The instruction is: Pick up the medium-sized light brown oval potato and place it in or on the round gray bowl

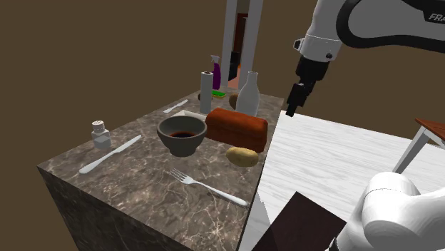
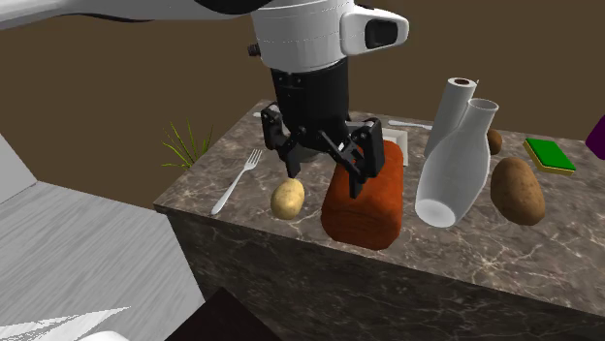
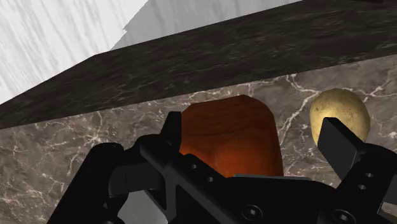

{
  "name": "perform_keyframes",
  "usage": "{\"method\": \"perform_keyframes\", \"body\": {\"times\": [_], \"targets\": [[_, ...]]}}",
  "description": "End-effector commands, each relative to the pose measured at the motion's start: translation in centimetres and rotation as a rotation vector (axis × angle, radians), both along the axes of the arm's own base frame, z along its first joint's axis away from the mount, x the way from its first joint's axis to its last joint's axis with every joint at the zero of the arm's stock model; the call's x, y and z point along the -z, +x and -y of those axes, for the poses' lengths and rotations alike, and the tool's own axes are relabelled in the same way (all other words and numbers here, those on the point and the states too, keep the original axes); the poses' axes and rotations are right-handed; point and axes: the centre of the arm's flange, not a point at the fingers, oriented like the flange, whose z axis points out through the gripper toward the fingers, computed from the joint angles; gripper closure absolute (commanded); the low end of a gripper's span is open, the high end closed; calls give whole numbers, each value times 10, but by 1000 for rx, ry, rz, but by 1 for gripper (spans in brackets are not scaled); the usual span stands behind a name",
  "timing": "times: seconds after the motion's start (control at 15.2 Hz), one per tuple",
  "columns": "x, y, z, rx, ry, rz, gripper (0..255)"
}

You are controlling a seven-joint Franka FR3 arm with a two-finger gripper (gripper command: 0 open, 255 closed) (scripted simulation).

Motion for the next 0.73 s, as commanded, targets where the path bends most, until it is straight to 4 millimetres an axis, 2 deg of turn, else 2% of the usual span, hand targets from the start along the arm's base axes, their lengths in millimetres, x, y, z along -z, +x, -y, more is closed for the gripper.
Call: {"method": "perform_keyframes", "body": {"times": [0.0,0.66], "targets": [[0,0,0,0,0,0,0],[78,86,-82,-102,13,-152,0]]}}
